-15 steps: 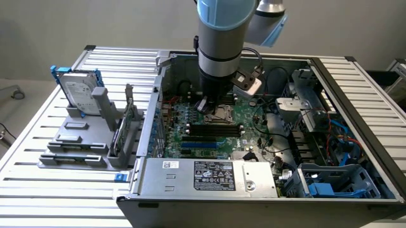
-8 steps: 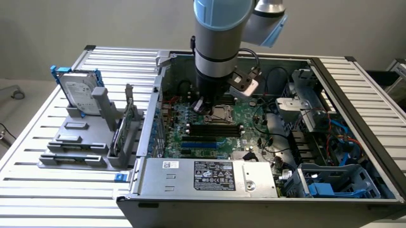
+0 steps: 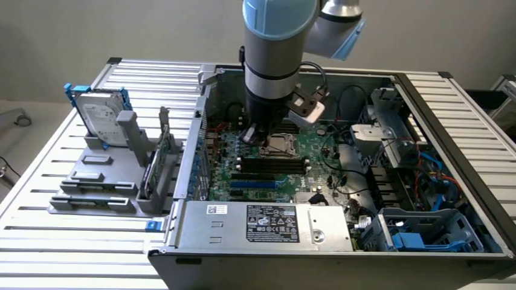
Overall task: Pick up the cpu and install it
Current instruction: 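Install the first cpu locking lever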
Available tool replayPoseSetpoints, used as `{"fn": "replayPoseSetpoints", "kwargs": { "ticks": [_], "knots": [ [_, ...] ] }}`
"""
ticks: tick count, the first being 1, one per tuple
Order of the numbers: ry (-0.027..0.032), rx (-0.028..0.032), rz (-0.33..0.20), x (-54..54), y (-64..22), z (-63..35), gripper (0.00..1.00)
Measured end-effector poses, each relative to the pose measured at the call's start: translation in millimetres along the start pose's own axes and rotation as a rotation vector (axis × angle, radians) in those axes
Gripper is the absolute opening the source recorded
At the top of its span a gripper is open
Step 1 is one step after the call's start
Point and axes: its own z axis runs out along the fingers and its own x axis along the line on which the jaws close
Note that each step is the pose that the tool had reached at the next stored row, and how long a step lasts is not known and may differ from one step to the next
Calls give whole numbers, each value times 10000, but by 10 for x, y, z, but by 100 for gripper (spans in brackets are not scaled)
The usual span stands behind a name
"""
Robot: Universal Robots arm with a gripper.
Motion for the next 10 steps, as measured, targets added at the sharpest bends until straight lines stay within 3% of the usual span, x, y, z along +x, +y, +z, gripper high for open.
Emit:
{"fn": "replayPoseSetpoints", "kwargs": {
  "ticks": [10],
  "knots": [
    [-10, 13, 4, -36, -22, 64, 11]
  ]
}}
